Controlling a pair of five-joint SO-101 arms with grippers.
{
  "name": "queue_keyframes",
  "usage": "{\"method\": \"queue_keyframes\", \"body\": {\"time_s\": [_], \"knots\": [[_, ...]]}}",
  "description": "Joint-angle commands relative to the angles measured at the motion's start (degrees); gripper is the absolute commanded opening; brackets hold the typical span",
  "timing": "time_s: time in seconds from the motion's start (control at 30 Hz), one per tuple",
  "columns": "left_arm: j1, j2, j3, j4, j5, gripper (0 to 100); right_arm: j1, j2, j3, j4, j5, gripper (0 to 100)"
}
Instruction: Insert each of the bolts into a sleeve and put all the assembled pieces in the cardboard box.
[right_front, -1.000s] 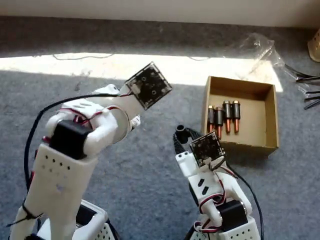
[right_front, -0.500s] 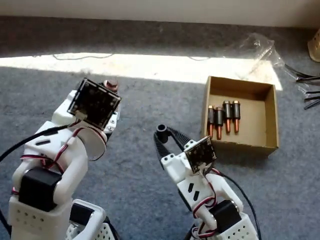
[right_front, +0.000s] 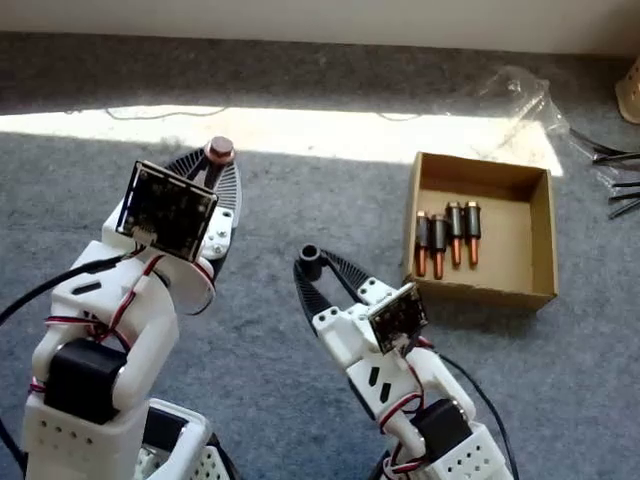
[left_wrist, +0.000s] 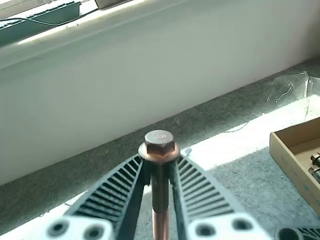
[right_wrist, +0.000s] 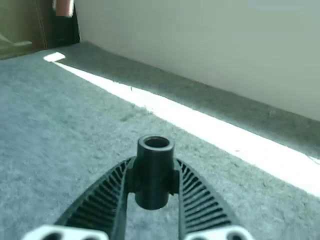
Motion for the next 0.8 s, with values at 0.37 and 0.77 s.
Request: {"method": "queue_keyframes", "body": {"time_s": [0.37, 0.77], "knots": [[8.7, -0.7, 3.8, -8.2, 6.1, 1, -0.4, -0.4, 3.4, -3.3, -0.1, 0.4], [12.7, -0.7, 4.2, -11.3, 15.2, 1, -0.5, -0.4, 4.9, -3.4, -0.1, 0.4]]}}
